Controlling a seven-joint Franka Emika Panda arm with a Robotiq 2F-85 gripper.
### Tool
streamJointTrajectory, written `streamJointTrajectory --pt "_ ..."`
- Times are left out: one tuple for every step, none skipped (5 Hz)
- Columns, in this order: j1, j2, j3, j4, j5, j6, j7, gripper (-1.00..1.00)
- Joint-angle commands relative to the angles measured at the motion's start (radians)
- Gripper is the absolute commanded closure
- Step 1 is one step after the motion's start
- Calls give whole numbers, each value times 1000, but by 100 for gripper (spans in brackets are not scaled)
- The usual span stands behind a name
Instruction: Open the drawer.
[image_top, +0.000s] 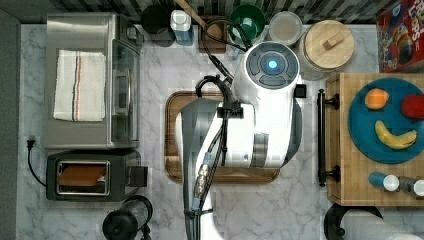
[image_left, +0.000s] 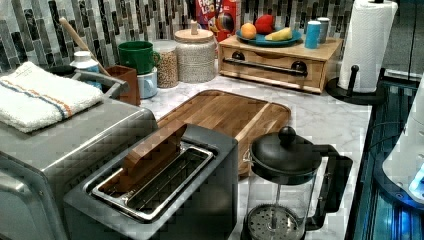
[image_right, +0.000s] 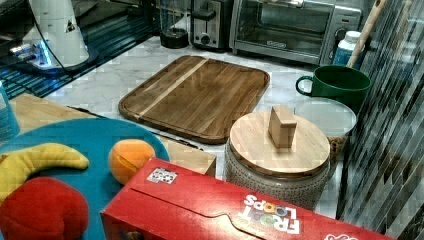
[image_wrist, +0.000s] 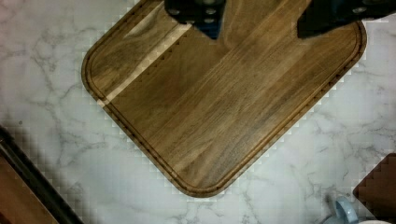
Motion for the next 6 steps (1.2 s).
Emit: streamJointTrajectory --pt "0 0 0 0 0 1 -2 -100" --pt "-8 -4 4 -30 -1 28 -57 -100" --pt "-15 -15 -7 -71 -20 79 -158 -100" --pt "-22 -4 -28 -60 -36 58 -299 -100" --pt "-34 -5 -38 -85 -84 84 -458 -100" --pt "-58 -15 -61 -126 -92 147 -640 -100"
